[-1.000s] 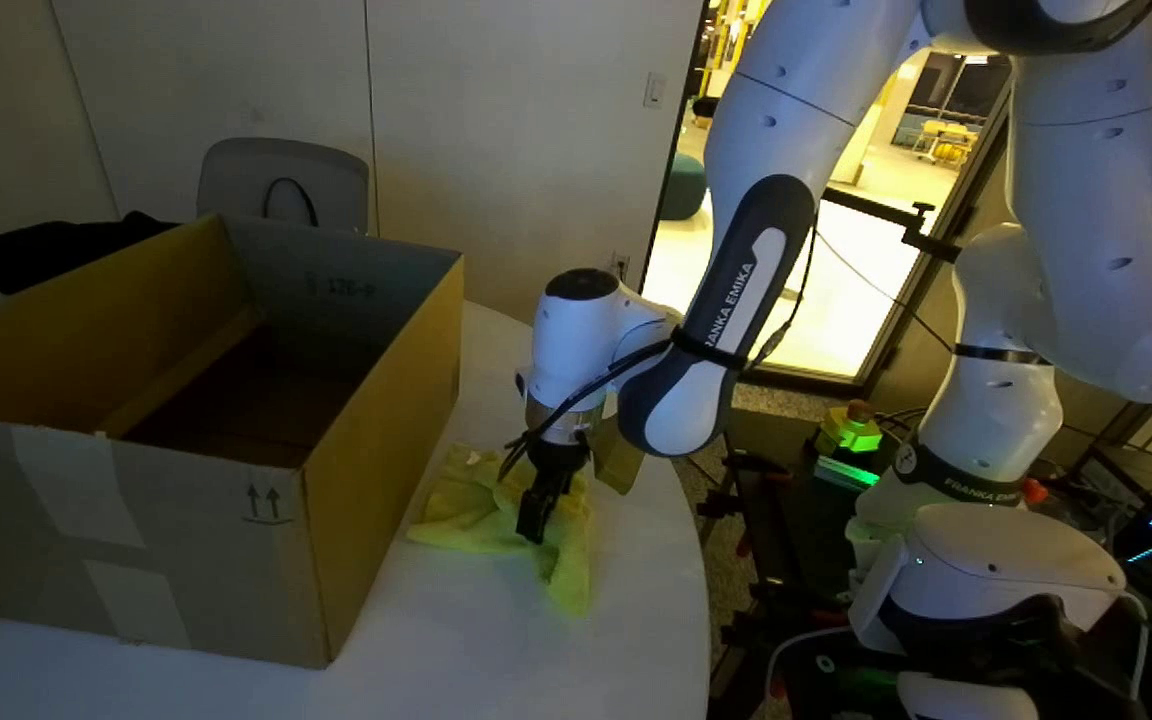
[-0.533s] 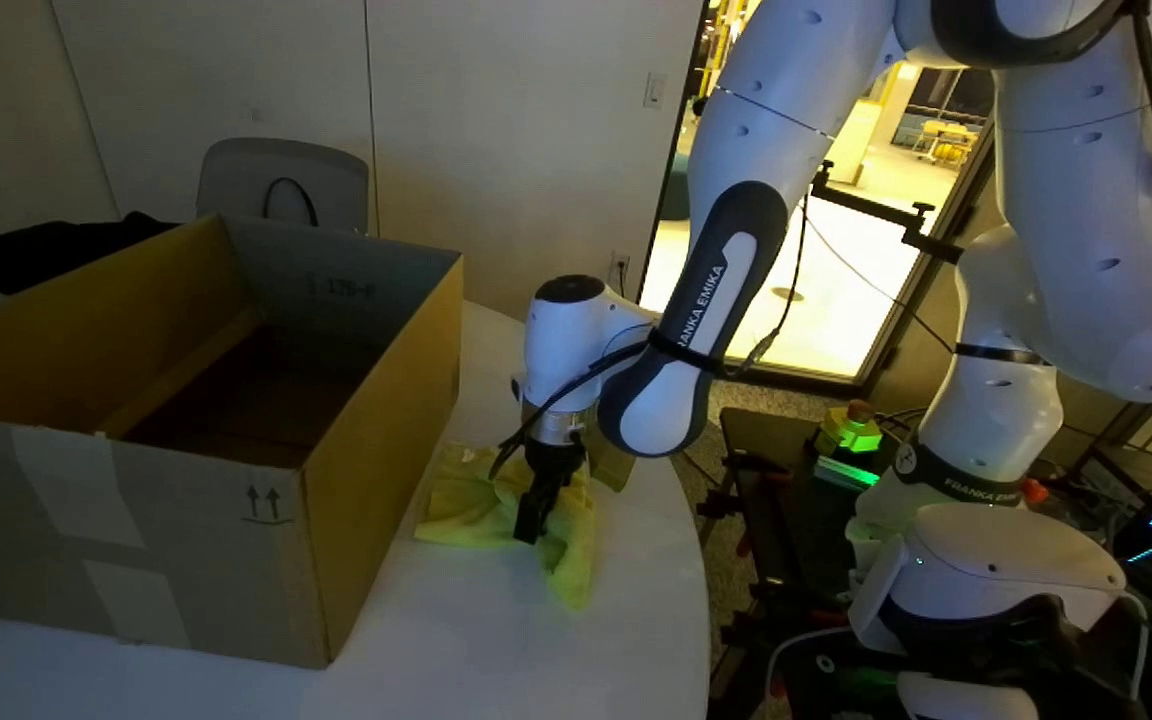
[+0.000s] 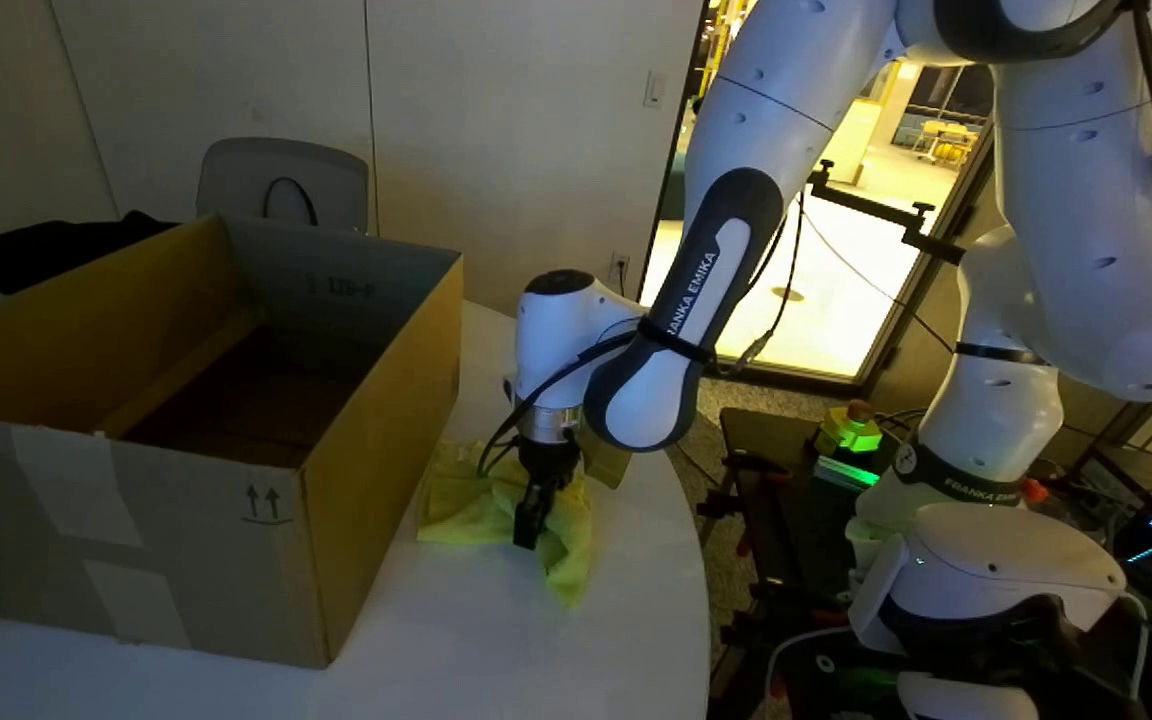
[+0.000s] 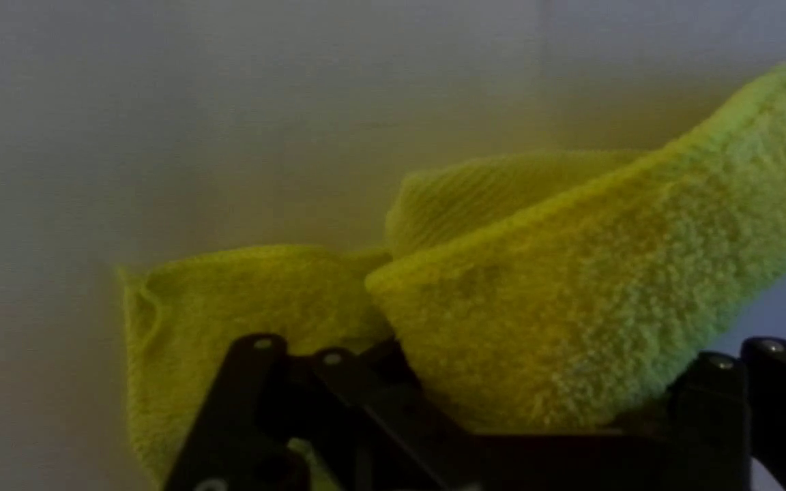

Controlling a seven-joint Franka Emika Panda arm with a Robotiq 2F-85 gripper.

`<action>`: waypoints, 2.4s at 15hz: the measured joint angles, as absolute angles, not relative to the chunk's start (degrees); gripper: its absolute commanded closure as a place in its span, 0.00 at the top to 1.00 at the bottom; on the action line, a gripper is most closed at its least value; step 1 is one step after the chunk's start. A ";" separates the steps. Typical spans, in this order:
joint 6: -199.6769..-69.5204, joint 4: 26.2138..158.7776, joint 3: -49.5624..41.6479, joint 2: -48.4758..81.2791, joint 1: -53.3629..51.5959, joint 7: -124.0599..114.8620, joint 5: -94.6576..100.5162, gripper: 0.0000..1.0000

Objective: Put the marker on the yellow crop, wrap the marker up with the yellow cloth and put them in the box

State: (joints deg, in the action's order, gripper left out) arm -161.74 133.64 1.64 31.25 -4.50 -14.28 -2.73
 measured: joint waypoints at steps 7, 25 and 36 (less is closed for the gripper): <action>-158.01 133.24 2.70 27.78 -5.78 -14.92 -3.27 0.00; -142.91 122.47 0.33 1.86 -8.46 -28.52 11.51 0.02; -140.83 96.57 -1.46 21.59 -6.06 -27.98 11.02 0.02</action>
State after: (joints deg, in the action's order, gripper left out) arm -140.83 96.57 -1.46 21.59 -6.06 -27.98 11.02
